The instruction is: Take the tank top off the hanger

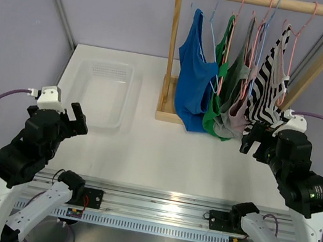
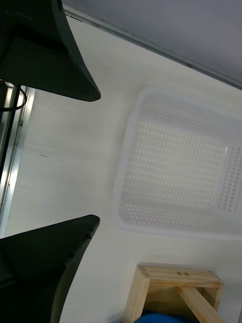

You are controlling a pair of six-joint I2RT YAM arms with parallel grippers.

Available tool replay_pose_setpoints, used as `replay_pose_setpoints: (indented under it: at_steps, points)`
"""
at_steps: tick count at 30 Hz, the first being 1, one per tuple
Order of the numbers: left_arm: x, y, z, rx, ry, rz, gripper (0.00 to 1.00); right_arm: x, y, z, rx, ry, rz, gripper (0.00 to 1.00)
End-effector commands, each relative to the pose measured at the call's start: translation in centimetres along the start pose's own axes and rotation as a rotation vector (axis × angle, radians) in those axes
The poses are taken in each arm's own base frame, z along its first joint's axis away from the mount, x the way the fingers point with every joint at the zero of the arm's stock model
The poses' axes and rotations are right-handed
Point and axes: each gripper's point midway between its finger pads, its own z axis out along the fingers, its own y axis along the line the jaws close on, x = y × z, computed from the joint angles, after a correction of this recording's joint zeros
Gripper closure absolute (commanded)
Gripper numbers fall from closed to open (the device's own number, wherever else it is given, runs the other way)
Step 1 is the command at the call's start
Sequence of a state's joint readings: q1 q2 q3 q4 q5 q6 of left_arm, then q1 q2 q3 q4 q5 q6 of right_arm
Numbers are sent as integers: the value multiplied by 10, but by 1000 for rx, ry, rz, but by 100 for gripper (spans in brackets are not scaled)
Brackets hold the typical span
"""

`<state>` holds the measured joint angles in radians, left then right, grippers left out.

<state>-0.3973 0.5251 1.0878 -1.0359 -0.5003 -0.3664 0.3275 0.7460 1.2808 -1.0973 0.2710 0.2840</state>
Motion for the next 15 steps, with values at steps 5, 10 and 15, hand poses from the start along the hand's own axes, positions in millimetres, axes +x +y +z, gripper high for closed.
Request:
replay_pose_setpoints:
  at_steps: [5,10,15]
  points:
    - [-10,-8,4,23,-39,-29,1,-33,27,-26,-174,-131,4,1]
    - [-8,-11,3,43,-30,-36,1,-63,52,-53,-314,-195,33,1]
    - [-3,-16,5,61,-14,-45,1,-115,93,-92,-530,-294,33,1]
